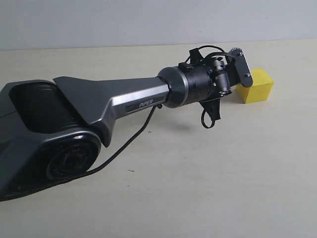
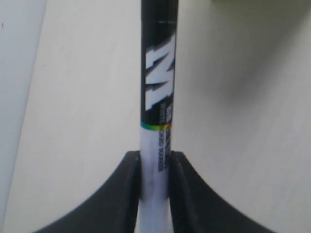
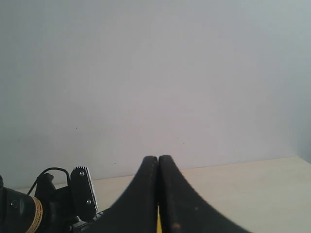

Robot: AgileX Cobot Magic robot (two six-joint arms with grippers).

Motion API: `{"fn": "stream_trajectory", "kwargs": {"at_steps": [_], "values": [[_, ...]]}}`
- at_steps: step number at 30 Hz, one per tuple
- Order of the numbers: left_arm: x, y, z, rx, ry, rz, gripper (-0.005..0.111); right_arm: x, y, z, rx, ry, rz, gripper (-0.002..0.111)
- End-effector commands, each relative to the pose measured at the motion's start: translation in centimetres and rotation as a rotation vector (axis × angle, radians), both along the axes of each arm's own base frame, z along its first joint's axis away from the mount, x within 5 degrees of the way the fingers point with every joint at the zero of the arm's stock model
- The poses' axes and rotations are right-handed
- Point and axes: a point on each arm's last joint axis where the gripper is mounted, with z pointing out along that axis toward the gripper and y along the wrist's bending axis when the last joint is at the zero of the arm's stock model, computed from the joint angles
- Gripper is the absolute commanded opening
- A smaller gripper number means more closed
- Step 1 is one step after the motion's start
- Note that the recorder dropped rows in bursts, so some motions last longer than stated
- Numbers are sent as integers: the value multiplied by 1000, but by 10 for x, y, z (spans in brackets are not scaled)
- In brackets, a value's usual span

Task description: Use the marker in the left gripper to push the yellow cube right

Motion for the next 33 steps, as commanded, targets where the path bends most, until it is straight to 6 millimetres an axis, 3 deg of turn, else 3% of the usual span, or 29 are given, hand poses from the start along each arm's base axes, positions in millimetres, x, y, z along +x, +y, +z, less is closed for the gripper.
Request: {"fn": "stream_trajectory", "kwargs": {"at_steps": [1, 14, 20, 25, 29, 33], "values": [[9, 11, 13, 16, -28, 71, 0, 0, 0, -1, -8, -1, -4, 0], [3, 6, 10, 0, 53, 2, 0, 0, 0, -1, -8, -1, -4, 0], [4, -10, 16, -199, 36, -64, 0, 0, 0, -1, -6, -1, -4, 0], [12, 5, 20, -140, 39, 16, 0, 0, 0, -1, -8, -1, -4, 0], [12, 19, 19, 13, 58, 69, 0, 0, 0, -1, -5, -1, -4, 0], [6, 16, 12, -14, 138, 54, 0, 0, 0, -1, -7, -1, -4, 0]]}}
